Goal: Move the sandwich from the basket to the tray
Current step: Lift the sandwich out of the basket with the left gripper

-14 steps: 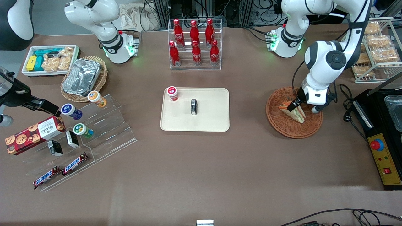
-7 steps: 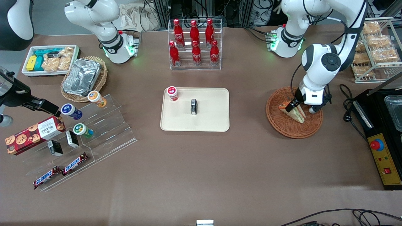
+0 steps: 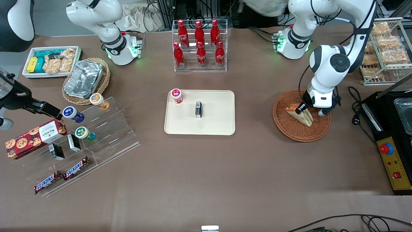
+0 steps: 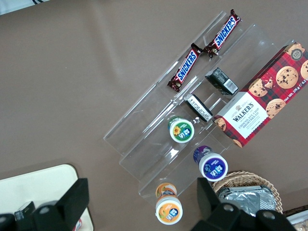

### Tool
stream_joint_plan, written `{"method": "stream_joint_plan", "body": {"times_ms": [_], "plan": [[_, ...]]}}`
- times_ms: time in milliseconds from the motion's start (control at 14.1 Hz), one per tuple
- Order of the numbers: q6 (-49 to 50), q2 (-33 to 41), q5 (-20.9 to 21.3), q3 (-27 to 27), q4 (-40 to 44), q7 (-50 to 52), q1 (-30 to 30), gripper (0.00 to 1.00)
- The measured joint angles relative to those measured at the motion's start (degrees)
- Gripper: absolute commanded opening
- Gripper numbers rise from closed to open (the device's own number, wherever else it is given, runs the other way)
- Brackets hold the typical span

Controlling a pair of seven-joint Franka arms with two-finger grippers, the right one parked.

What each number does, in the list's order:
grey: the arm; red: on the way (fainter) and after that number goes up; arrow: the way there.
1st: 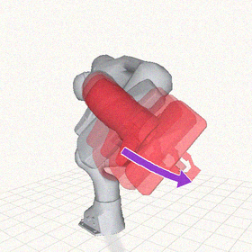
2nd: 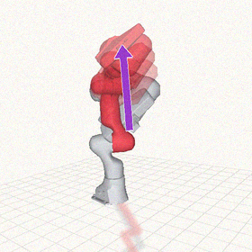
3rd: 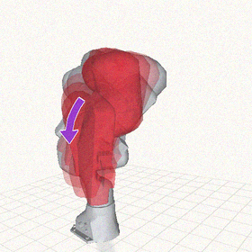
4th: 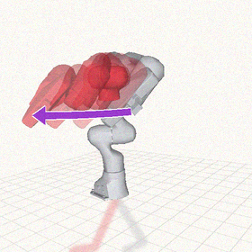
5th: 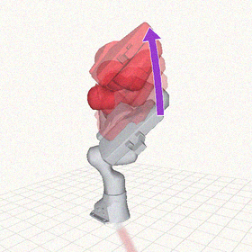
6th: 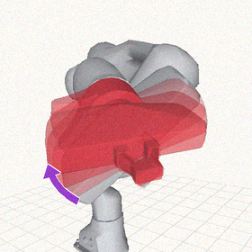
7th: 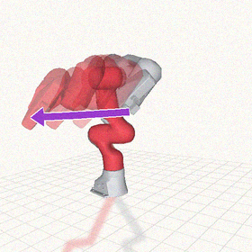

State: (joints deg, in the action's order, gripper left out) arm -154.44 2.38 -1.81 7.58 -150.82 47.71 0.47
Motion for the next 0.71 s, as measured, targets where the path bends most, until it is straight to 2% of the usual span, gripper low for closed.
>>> {"method": "stream_joint_plan", "body": {"times_ms": [142,283,566,708], "plan": [[4.69,1.58,0.02,-0.12,1.35,0.07,0.00,0.00],[15.41,4.44,0.11,-0.18,6.06,0.07,-0.01,0.00],[42.49,8.25,0.54,-0.17,23.86,-3.70,-0.01,0.00],[50.63,8.40,0.55,-0.23,31.58,-7.53,-0.03,0.00]]}}
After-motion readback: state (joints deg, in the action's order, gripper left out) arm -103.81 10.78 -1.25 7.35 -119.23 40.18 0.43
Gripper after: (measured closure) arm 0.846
